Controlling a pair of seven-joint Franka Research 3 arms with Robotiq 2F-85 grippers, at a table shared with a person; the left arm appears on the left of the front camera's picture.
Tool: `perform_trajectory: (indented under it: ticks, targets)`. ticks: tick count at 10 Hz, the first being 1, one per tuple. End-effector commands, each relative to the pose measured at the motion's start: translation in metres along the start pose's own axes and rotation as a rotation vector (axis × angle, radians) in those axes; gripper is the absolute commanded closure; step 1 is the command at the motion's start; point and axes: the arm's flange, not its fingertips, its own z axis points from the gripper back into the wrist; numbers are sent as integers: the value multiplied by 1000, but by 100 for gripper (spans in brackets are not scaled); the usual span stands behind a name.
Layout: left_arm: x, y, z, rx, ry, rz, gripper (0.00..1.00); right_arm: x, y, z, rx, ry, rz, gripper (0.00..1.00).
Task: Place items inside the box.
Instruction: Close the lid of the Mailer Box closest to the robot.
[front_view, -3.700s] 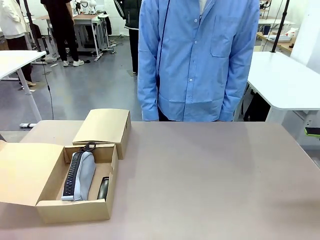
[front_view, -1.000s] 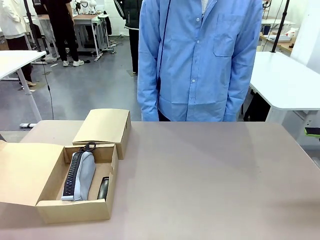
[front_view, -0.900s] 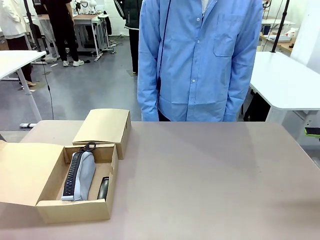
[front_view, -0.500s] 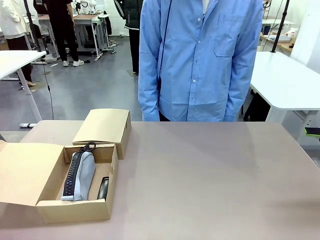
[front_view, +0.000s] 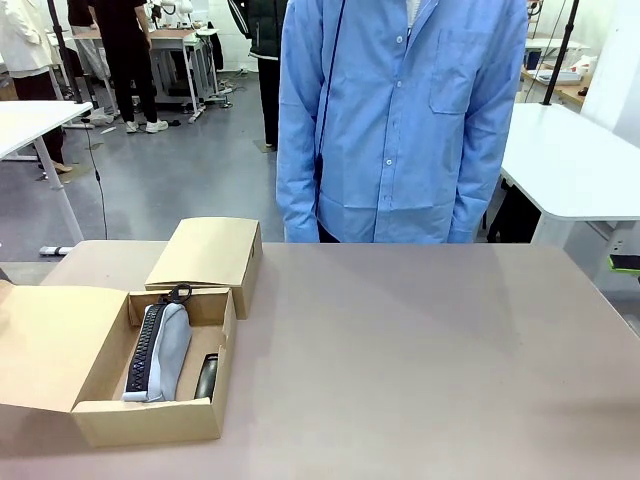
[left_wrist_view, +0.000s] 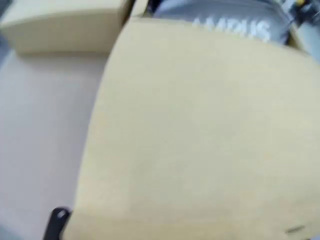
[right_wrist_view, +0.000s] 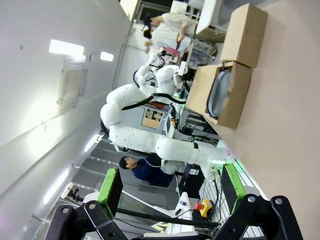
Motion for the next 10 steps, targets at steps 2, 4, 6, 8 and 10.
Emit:
perform_trajectory:
  ticks: [2, 4, 6, 8, 10]
  targets:
    - [24, -20, 31, 4, -207, -67, 0, 0, 2, -1, 6, 7, 10, 0]
    - [50, -42, 35, -35, -306, -150, 0, 0, 2, -1, 6, 7, 10, 0]
    - [67, -50, 19, -76, -271, -203, 0, 0, 2, -1, 6, 7, 10, 0]
    - [84, -58, 1, -97, -293, -224, 0, 0, 2, -1, 6, 7, 10, 0]
    - [105, -75, -16, -170, -353, -263, 0, 0, 2, -1, 6, 7, 10, 0]
